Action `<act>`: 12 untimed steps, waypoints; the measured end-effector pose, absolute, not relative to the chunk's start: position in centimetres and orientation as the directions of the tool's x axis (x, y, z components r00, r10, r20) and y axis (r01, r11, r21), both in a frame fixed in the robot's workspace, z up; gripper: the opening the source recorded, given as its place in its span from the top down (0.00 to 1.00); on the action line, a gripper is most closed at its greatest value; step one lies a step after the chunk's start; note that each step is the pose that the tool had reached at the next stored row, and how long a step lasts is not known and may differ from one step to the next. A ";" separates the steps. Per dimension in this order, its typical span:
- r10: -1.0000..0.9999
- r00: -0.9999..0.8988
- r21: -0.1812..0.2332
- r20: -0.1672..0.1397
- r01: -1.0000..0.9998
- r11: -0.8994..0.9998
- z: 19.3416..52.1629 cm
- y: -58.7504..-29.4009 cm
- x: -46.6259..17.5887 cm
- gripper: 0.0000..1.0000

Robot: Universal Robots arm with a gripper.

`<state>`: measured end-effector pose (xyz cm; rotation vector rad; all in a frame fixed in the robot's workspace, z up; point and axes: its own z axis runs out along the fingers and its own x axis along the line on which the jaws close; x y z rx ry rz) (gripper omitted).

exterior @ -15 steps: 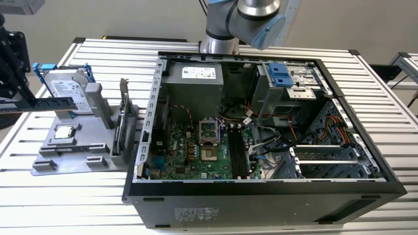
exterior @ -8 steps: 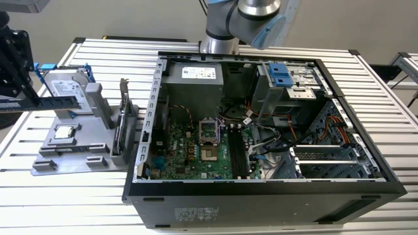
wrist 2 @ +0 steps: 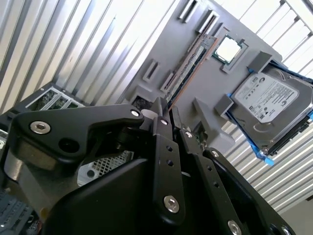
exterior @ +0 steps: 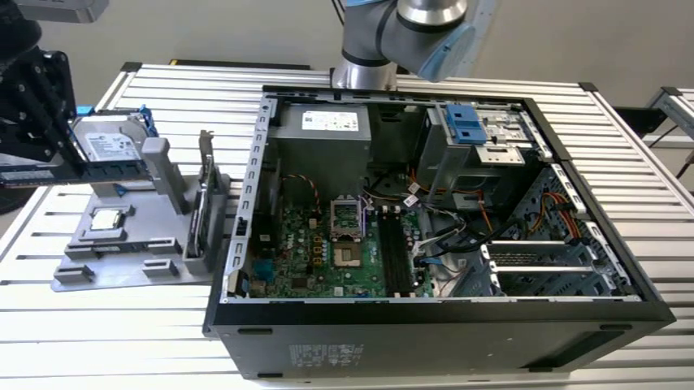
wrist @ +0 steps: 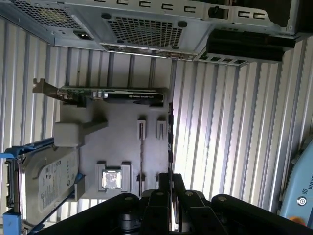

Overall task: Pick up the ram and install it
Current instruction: 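Pick up the ram and move it above insertion slot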

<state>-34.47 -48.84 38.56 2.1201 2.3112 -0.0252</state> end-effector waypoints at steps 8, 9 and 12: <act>0.996 -0.085 -0.008 -0.015 0.996 0.085 38.6 -48.8 -33.2 1.00; 0.996 -0.085 -0.008 -0.015 0.996 0.085 38.6 -48.8 -33.1 1.00; 0.996 -0.085 -0.008 -0.015 0.996 0.085 38.6 -48.8 -32.6 1.00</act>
